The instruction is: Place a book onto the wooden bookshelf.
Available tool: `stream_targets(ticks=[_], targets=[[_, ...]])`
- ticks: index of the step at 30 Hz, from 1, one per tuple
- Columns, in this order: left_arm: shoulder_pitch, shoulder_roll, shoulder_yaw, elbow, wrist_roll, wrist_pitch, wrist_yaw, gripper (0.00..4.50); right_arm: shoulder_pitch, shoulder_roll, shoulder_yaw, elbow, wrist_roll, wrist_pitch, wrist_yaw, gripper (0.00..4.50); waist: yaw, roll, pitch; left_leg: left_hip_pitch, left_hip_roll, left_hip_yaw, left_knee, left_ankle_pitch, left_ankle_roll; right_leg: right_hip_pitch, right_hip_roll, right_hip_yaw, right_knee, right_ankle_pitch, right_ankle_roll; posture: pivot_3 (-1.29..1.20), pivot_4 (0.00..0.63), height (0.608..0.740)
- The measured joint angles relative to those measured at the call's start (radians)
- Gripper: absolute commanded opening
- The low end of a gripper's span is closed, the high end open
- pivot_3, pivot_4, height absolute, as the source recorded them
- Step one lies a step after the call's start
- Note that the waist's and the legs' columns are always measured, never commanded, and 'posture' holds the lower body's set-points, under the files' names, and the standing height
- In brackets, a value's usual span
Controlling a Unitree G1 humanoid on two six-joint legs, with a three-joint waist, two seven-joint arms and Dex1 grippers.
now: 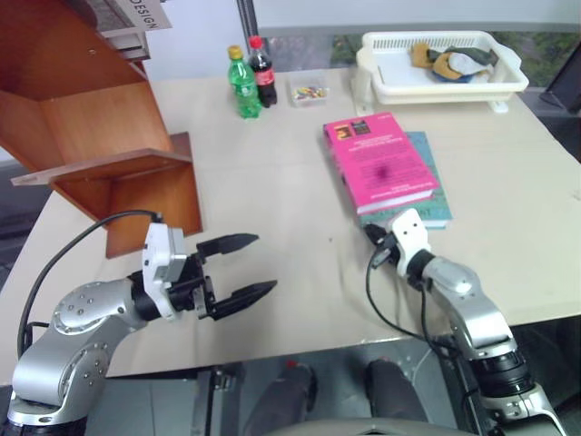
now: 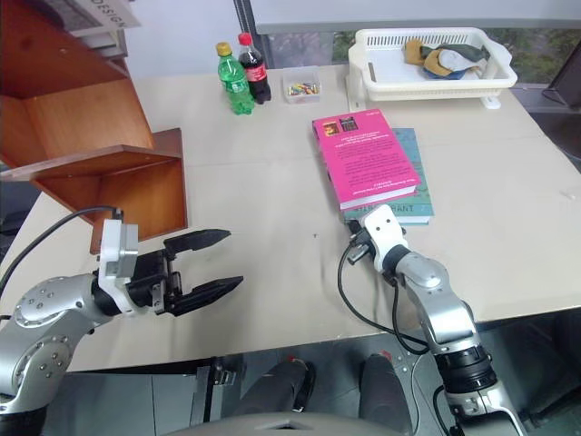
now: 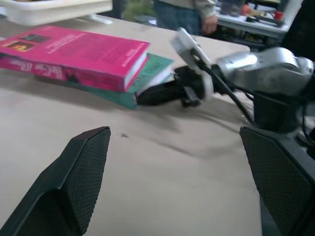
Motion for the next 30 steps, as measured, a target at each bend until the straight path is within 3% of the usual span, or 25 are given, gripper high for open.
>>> stream_targets(ticks=[5, 7, 10, 12, 15, 20, 25, 30], targets=[[-0.177, -0.118, -0.095, 0.083, 0.023, 0.106, 0.194, 4.5, 0.126, -0.107, -0.058, -0.216, 0.059, 0.083, 0.05, 2.58, 0.013, -0.001, 0.0, 0.0, 0.0, 0.0, 0.0, 0.0, 0.0, 0.0, 0.0, 0.0, 0.0, 0.0, 0.0, 0.0, 0.15, 0.74], [-0.258, -0.165, -0.114, 0.141, 0.008, 0.182, 0.283, 4.5, 0.152, -0.124, -0.087, -0.299, 0.085, 0.111, 0.053, 3.19, 0.011, -0.001, 0.0, 0.0, 0.001, 0.0, 0.0, 0.0, 0.0, 0.0, 0.001, 0.0, 0.001, 0.0, 0.0, 0.0, 0.15, 0.74], [-0.405, -0.249, -0.129, 0.269, -0.029, 0.341, 0.413, 4.5, 0.185, -0.143, -0.139, -0.417, 0.113, 0.149, 0.041, 4.48, 0.014, -0.003, 0.0, -0.001, 0.001, -0.001, 0.002, 0.0, 0.0, 0.0, 0.001, -0.001, 0.001, 0.0, 0.0, 0.0, 0.15, 0.74], [-0.499, -0.301, -0.129, 0.378, -0.048, 0.43, 0.47, 4.5, 0.201, -0.142, -0.18, -0.482, 0.131, 0.18, 0.022, 4.48, 0.016, -0.003, 0.0, -0.002, 0.0, -0.002, 0.004, 0.0, 0.0, 0.0, 0.001, -0.001, 0.001, 0.0, 0.001, 0.0, 0.15, 0.74], [-0.721, -0.457, -0.112, 0.705, -0.069, 0.551, 0.55, 4.5, 0.206, -0.144, -0.242, -0.648, 0.18, 0.261, -0.023, 4.48, 0.02, -0.005, 0.0, -0.005, -0.001, -0.003, 0.007, 0.0, 0.0, 0.0, 0.0, -0.004, 0.001, 0.0, 0.001, 0.0, 0.15, 0.74], [-0.965, -0.625, -0.057, 1.143, -0.05, 0.527, 0.585, 4.5, 0.162, -0.153, -0.258, -0.759, 0.217, 0.336, -0.115, 4.48, 0.014, -0.008, 0.002, -0.007, -0.001, -0.003, 0.008, 0.0, 0.0, -0.002, 0.0, -0.004, 0.0, 0.0, 0.001, 0.0, 0.15, 0.74], [-1.158, -0.686, 0.057, 1.482, -0.037, 0.386, 0.594, 4.5, 0.165, -0.202, -0.255, -0.76, 0.229, 0.333, -0.219, 4.48, 0.009, -0.009, 0.002, -0.017, -0.001, -0.002, 0.01, 0.0, 0.0, -0.013, -0.001, -0.003, 0.003, 0.001, 0.001, 0.0, 0.15, 0.74], [-1.229, -0.694, 0.158, 1.651, -0.028, 0.277, 0.609, 4.5, 0.19, -0.249, -0.246, -0.76, 0.251, 0.316, -0.297, 4.48, 0.011, -0.009, 0.002, -0.017, -0.002, -0.002, 0.01, 0.0, 0.0, -0.013, -0.001, -0.002, 0.003, 0.001, 0.001, 0.0, 0.15, 0.74]])
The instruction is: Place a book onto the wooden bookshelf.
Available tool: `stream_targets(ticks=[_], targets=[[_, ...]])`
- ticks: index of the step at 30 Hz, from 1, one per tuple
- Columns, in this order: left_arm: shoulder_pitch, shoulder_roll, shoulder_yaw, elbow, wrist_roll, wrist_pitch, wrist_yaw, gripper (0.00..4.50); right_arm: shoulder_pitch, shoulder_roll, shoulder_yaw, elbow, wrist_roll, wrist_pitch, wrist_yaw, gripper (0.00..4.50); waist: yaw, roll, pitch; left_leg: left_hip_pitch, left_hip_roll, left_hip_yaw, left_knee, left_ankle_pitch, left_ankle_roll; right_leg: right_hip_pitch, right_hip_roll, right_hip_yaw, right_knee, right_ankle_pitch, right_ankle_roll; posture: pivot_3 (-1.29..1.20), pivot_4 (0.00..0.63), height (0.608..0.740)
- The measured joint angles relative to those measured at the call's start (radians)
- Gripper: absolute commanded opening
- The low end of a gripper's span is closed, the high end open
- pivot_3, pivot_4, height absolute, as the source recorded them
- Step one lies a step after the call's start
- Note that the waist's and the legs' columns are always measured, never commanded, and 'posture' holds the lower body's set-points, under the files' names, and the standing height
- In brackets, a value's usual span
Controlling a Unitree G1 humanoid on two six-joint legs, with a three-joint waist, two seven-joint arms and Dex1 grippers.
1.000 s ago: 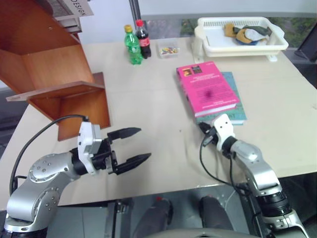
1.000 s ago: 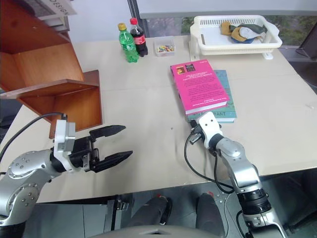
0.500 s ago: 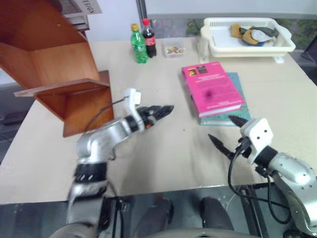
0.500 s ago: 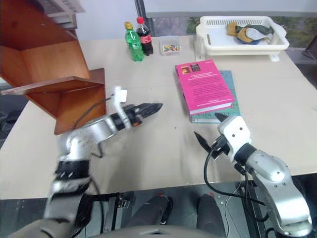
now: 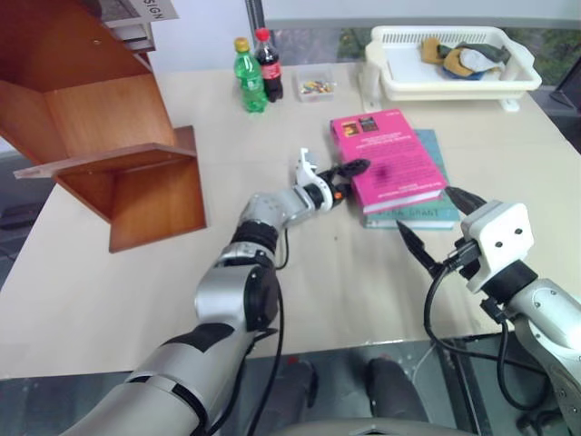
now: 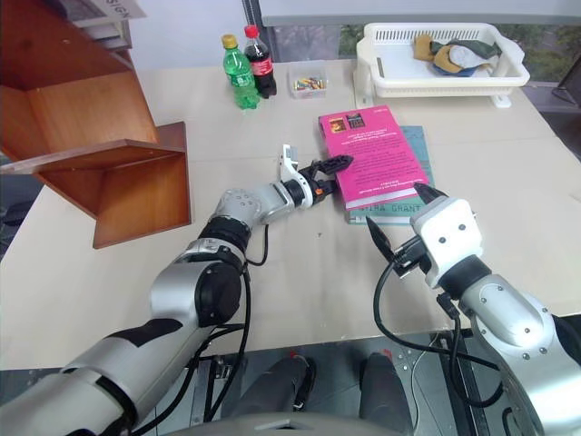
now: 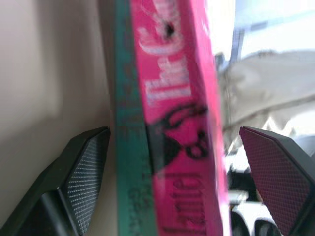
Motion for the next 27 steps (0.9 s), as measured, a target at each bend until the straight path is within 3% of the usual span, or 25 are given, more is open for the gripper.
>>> stream_targets(ticks=[3, 5, 6, 11, 13, 23, 27], targets=[[-0.02, -0.003, 0.042, 0.048, 0.001, -0.036, 0.009, 4.5, 0.011, -0.027, 0.007, 0.0, 0.011, -0.01, -0.035, 4.48, 0.0, 0.0, 0.0, 0.0, 0.0, 0.0, 0.001, 0.0, 0.0, 0.0, 0.0, 0.0, 0.001, 0.0, 0.0, 0.0, 0.15, 0.74], [-0.032, -0.01, 0.069, 0.072, 0.002, -0.056, 0.013, 4.0, 0.013, -0.038, 0.01, 0.0, 0.018, -0.013, -0.059, 4.5, 0.0, 0.0, 0.0, 0.0, 0.0, 0.0, 0.001, 0.0, 0.0, 0.0, 0.0, 0.0, 0.001, 0.0, 0.0, 0.0, 0.15, 0.74], [-0.035, -0.012, 0.076, 0.079, 0.003, -0.06, 0.014, 3.68, 0.013, -0.046, 0.011, 0.0, 0.023, -0.014, -0.066, 4.5, 0.0, 0.0, 0.0, 0.0, 0.0, 0.0, 0.002, 0.0, 0.0, 0.0, 0.0, 0.0, 0.001, 0.0, 0.001, 0.0, 0.15, 0.74], [-0.044, -0.019, 0.113, 0.095, 0.012, -0.063, 0.011, 1.25, 0.017, -0.075, 0.021, 0.0, 0.043, -0.019, -0.098, 4.5, 0.0, 0.0, 0.0, 0.0, 0.0, 0.0, 0.002, 0.0, 0.0, 0.001, 0.0, 0.0, 0.001, 0.0, 0.001, 0.0, 0.15, 0.74], [-0.048, -0.022, 0.125, 0.096, 0.012, -0.063, 0.007, 0.55, 0.02, -0.087, 0.031, 0.0, 0.051, -0.022, -0.106, 4.5, 0.0, 0.0, -0.001, 0.0, 0.0, 0.0, 0.004, 0.0, 0.0, 0.001, 0.0, 0.0, 0.002, 0.001, 0.001, 0.0, 0.15, 0.74], [-0.047, 0.014, 0.165, 0.094, 0.013, 0.003, 0.003, 0.5, 0.001, -0.096, 0.05, 0.0, 0.056, -0.019, -0.131, 4.5, -0.003, 0.0, -0.001, 0.0, -0.001, 0.001, 0.011, 0.0, 0.0, 0.001, 0.001, 0.001, 0.009, 0.001, 0.002, 0.0, 0.15, 0.74], [0.05, 0.073, 0.079, -0.159, 0.032, 0.13, -0.049, 0.5, -0.028, -0.082, 0.073, 0.001, 0.053, 0.01, -0.111, 4.5, -0.015, 0.0, 0.0, 0.0, -0.001, 0.001, 0.013, 0.0, 0.0, 0.0, 0.001, 0.002, 0.012, 0.001, 0.001, 0.0, 0.15, 0.74]])
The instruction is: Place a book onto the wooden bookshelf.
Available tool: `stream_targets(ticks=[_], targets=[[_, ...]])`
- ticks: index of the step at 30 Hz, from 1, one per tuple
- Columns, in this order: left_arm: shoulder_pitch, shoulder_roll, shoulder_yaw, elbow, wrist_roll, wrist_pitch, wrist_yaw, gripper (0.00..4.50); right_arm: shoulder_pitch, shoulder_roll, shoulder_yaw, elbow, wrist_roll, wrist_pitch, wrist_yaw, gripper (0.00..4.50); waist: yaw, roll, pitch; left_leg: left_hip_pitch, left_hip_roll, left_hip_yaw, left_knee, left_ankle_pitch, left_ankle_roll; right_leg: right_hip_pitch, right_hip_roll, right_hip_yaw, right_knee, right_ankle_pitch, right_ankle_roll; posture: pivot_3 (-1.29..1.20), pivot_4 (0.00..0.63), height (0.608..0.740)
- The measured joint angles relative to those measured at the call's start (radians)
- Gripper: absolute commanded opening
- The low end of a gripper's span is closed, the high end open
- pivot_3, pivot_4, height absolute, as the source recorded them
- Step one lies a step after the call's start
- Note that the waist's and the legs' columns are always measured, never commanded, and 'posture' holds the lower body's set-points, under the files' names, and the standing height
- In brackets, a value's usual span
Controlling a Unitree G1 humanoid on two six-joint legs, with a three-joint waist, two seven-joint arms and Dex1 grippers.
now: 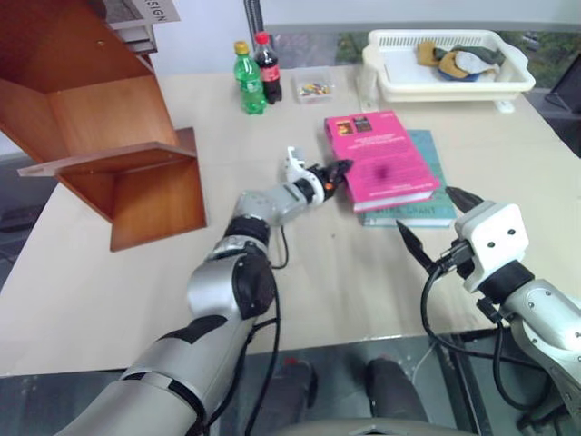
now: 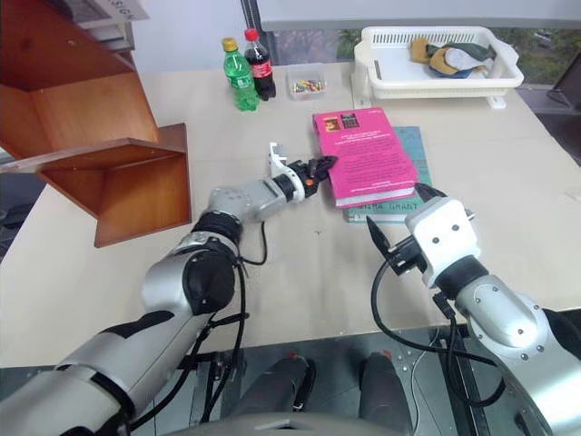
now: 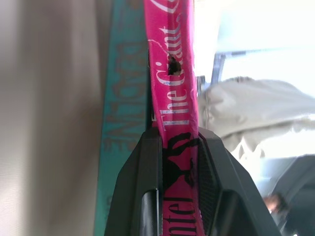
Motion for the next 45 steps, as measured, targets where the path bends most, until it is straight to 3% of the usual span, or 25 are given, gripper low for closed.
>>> stream_targets(ticks=[4, 7, 11, 17, 21, 24, 30, 36, 45], targets=[[0.226, 0.092, -0.214, -0.555, 0.051, -0.003, -0.124, 0.5, -0.066, 0.034, 0.039, 0.038, -0.007, 0.006, 0.042, 4.5, -0.017, -0.001, 0.0, 0.0, 0.001, 0.002, 0.0, 0.0, 0.0, 0.0, 0.001, 0.003, 0.0, 0.0, -0.001, 0.0, 0.15, 0.74], [0.346, 0.24, -0.352, -0.881, 0.127, -0.111, -0.261, 0.5, -0.095, 0.041, 0.04, 0.088, -0.006, -0.002, 0.091, 4.5, -0.008, 0.0, 0.0, 0.001, 0.001, 0.002, 0.0, 0.0, -0.001, 0.0, 0.001, 0.002, 0.0, 0.001, -0.002, 0.0, 0.15, 0.74], [0.449, 0.41, -0.444, -1.091, 0.276, -0.309, -0.372, 0.5, -0.121, 0.04, 0.02, 0.141, 0.018, -0.035, 0.181, 4.5, -0.002, 0.0, 0.0, 0.001, 0.001, 0.002, 0.0, 0.0, -0.001, 0.001, 0.001, 0.001, 0.0, 0.001, -0.002, 0.0, 0.15, 0.74], [0.481, 0.674, -0.426, -1.26, 0.492, -0.677, -0.487, 0.5, -0.192, 0.028, 0.01, 0.284, 0.063, -0.108, 0.368, 4.5, 0.001, 0.0, 0.0, 0.001, 0.001, 0.001, -0.001, -0.001, -0.001, 0.001, 0.001, 0.0, -0.003, 0.002, -0.003, 0.0, 0.15, 0.74], [0.42, 0.819, -0.372, -1.295, 0.54, -0.753, -0.515, 0.5, -0.278, 0.053, 0.016, 0.366, 0.082, -0.124, 0.435, 4.5, -0.001, 0.0, 0.001, 0.0, 0.002, 0.001, -0.001, -0.001, 0.0, 0.001, 0.001, -0.001, -0.004, 0.002, -0.002, 0.0, 0.15, 0.74], [0.421, 0.961, -0.305, -1.307, 0.535, -0.715, -0.571, 0.5, -0.322, 0.067, 0.04, 0.401, 0.086, -0.131, 0.474, 4.5, -0.012, 0.0, 0.002, 0.0, 0.002, 0.001, -0.004, -0.001, -0.001, 0.0, 0.002, 0.0, -0.005, 0.002, -0.002, 0.0, 0.15, 0.74], [0.6, 1.159, -0.083, -1.303, 0.589, -0.666, -0.681, 0.5, -0.422, 0.111, 0.098, 0.457, 0.093, -0.142, 0.55, 4.5, -0.015, 0.002, 0.003, 0.001, 0.003, 0.0, -0.008, -0.001, -0.001, 0.0, 0.003, -0.001, -0.008, 0.001, -0.003, 0.0, 0.15, 0.74], [0.8, 1.188, 0.131, -1.19, 0.729, -0.78, -0.747, 0.5, -0.517, 0.171, 0.101, 0.532, 0.138, -0.192, 0.637, 4.5, -0.011, 0.003, 0.003, 0.001, 0.004, 0.0, -0.012, -0.001, -0.001, 0.0, 0.002, -0.003, -0.013, 0.002, -0.003, 0.0, 0.15, 0.74], [0.922, 1.19, 0.161, -0.983, 0.824, -0.966, -0.725, 0.5, -0.649, 0.215, 0.002, 0.522, 0.305, -0.208, 0.668, 4.5, -0.013, 0.003, 0.003, 0.0, 0.004, -0.001, -0.015, -0.001, 0.0, -0.001, 0.002, -0.005, -0.016, 0.002, -0.004, 0.0, 0.15, 0.74]])
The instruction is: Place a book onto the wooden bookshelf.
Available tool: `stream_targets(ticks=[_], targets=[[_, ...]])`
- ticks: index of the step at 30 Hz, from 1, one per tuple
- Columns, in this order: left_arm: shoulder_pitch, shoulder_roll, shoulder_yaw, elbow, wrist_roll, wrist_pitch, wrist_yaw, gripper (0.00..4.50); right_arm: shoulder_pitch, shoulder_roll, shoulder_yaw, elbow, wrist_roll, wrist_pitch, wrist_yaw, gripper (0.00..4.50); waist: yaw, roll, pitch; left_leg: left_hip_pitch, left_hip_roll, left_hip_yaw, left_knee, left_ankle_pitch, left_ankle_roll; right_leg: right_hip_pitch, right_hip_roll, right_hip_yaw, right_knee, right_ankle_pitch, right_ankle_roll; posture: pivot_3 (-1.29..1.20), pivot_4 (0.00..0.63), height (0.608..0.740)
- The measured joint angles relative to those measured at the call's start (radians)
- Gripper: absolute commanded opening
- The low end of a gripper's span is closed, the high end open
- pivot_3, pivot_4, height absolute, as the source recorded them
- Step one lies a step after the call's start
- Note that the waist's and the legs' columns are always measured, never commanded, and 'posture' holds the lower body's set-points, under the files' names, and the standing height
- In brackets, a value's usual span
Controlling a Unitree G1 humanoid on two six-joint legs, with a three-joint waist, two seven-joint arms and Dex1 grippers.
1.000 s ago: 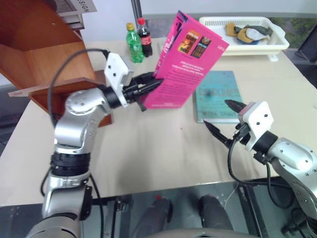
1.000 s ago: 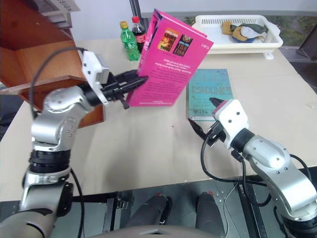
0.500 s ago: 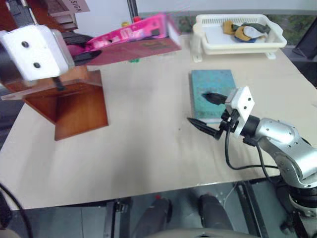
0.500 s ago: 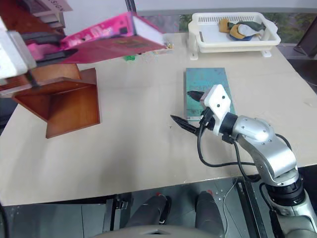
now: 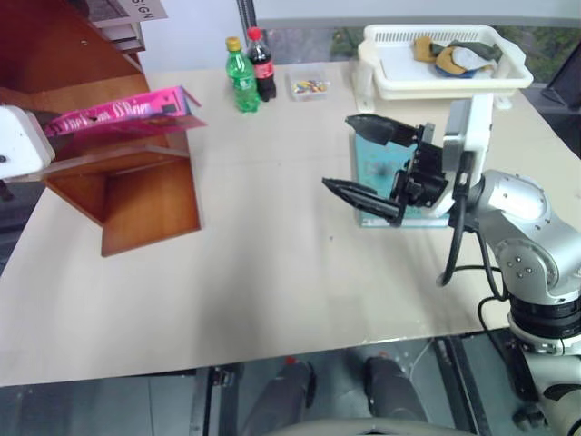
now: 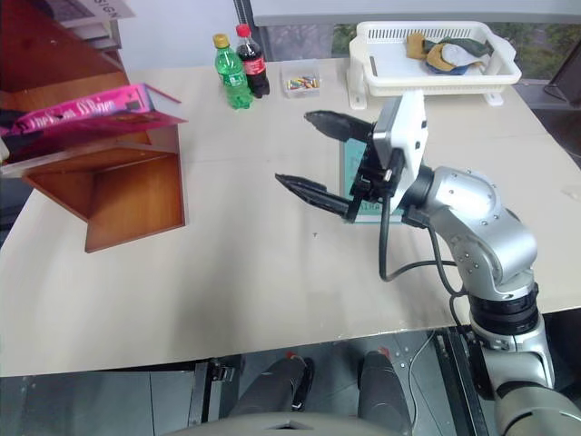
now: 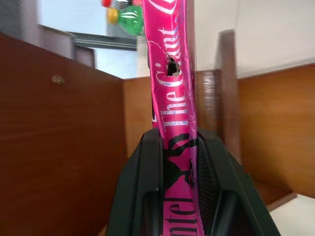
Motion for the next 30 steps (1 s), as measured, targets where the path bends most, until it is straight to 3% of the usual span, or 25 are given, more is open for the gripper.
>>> stream_targets(ticks=[9, 21, 28, 30], targets=[[0.044, 0.026, 0.0, 0.087, 0.021, -0.103, 0.055, 0.5, -0.012, -0.033, -0.025, -0.047, 0.059, 0.021, -0.016, 4.5, -0.022, 0.001, 0.0, 0.002, 0.002, 0.002, -0.001, 0.0, 0.0, 0.0, 0.001, 0.001, 0.003, 0.001, -0.001, 0.0, 0.15, 0.74], [0.118, -0.002, 0.022, 0.049, 0.004, -0.032, 0.104, 0.5, 0.021, -0.098, -0.05, -0.071, 0.124, 0.041, -0.018, 4.5, -0.025, 0.006, 0.0, 0.005, 0.008, 0.004, -0.001, 0.001, -0.002, 0.0, 0.007, 0.002, 0.005, 0.004, -0.005, 0.0, 0.15, 0.74], [0.212, -0.077, 0.082, -0.008, -0.01, 0.058, 0.105, 3.46, 0.027, -0.111, -0.048, -0.081, 0.129, 0.04, -0.017, 4.5, -0.026, 0.01, -0.001, 0.005, 0.015, 0.006, -0.001, 0.0, -0.005, -0.001, 0.012, 0.003, 0.004, 0.006, -0.009, 0.0, 0.15, 0.74], [0.237, -0.094, 0.111, -0.033, -0.016, 0.071, 0.09, 3.46, 0.02, -0.106, -0.04, -0.061, 0.119, 0.035, -0.007, 4.5, -0.027, 0.01, -0.001, 0.004, 0.015, 0.006, -0.001, 0.0, -0.006, -0.002, 0.013, 0.003, 0.003, 0.006, -0.009, 0.0, 0.15, 0.74]])
